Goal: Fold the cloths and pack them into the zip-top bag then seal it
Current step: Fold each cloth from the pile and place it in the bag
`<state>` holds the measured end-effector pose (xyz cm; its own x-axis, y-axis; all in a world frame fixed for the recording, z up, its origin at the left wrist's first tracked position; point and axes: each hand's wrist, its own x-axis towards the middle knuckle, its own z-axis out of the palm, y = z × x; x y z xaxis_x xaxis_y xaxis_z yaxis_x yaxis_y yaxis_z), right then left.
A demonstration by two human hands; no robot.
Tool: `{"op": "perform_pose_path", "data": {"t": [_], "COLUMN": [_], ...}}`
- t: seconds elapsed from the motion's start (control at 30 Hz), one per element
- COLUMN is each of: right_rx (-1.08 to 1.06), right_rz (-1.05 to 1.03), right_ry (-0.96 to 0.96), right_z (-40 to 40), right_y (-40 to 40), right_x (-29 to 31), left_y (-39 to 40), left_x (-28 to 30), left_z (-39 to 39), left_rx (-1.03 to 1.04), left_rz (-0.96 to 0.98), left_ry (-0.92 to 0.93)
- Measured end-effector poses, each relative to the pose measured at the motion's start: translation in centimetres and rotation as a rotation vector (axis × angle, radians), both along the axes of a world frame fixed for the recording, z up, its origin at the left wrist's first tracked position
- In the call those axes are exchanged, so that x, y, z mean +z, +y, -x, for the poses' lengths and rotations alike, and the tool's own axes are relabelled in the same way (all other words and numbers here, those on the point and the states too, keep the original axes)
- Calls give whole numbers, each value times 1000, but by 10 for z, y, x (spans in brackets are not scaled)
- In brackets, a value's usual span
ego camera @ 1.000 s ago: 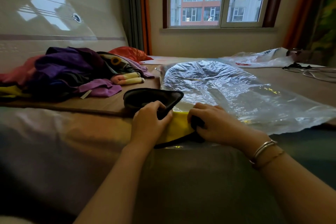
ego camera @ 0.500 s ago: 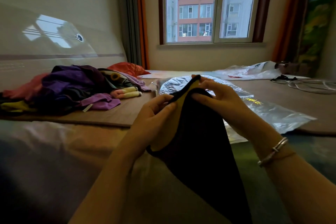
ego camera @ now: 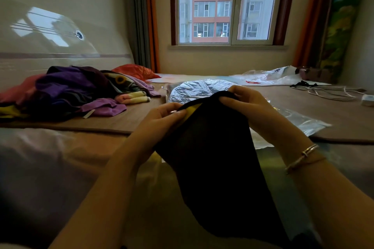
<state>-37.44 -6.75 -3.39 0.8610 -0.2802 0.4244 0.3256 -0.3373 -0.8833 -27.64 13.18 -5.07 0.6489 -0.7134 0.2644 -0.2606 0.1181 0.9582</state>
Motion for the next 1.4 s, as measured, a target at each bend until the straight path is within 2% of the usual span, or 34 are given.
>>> {"op": "perform_pose_path", "data": {"t": [0.1,0.2,0.33,0.53,0.63,0.77,0.97,1.1,1.17,1.27,1.33,1.4], "right_rx": [13,-62,-186,-268,-280,-208,-102,-55,-99,-221,-260,-251], "right_rz": [69,92,8,-61,-95,-86,-156,-286,-271,-178,-228,-352], "right_ry": [75,19,-61,-94,-103,-47,60,-56,-114,-102,-95,-99], "right_z": [0,-1,-1,4,8,13,19,22,20,15,11,10], "right_y": [3,4,-2,-10,-19,-30,-33,-28,-24,-22,-27,-31], "right_x": [-5,-6,-3,-3,-3,-6,-7,-5,-1,-1,-2,-2], "left_y": [-1,-1,2,-3,-2,-1,-7,-8,-13,-22,-27,-32], "left_x": [2,2,1,-14,-20,-11,-9,-9,-14,-23,-29,-35], "left_z": [0,1,4,5,-10,-12,-11,-13,-13,-16,-15,-13], "left_rx": [6,6,-45,-9,152,252,277,204,166,43,-44,-128], "left_rz": [-34,-16,40,-261,-249,56,257,397,348,74,-136,-261], "left_ry": [-18,-52,-135,-401,-520,-369,-255,-24,84,250,287,304]}}
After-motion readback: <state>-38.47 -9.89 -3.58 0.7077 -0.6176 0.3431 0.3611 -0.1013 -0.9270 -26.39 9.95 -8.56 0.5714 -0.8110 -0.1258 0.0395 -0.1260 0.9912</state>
